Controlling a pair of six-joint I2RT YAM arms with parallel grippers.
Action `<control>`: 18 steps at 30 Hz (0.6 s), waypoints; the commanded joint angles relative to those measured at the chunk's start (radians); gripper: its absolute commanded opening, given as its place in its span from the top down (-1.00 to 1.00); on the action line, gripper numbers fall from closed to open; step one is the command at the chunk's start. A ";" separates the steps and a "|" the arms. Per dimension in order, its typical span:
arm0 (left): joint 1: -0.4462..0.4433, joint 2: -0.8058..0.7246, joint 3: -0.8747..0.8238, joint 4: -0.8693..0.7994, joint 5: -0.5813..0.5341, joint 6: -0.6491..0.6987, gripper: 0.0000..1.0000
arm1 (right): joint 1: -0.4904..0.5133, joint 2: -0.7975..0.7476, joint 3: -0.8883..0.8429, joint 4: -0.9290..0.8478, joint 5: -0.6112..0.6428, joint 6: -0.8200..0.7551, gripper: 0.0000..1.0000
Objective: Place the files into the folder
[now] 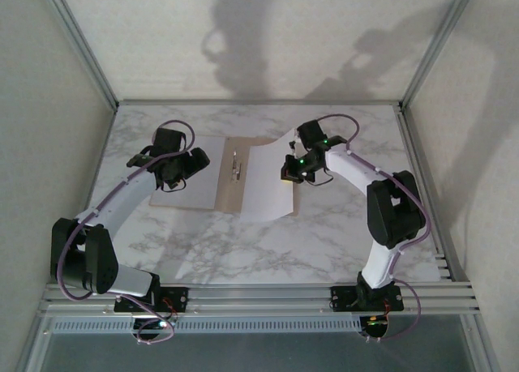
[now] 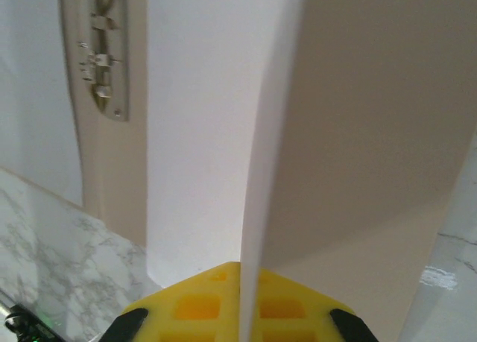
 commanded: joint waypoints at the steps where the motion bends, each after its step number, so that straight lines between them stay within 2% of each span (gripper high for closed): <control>1: 0.010 -0.022 -0.009 -0.003 -0.016 -0.012 -0.79 | 0.010 -0.058 0.044 -0.017 -0.036 -0.021 1.00; 18: 0.010 -0.035 -0.009 -0.012 -0.011 -0.018 -0.79 | 0.101 -0.075 0.219 -0.081 -0.086 -0.008 0.98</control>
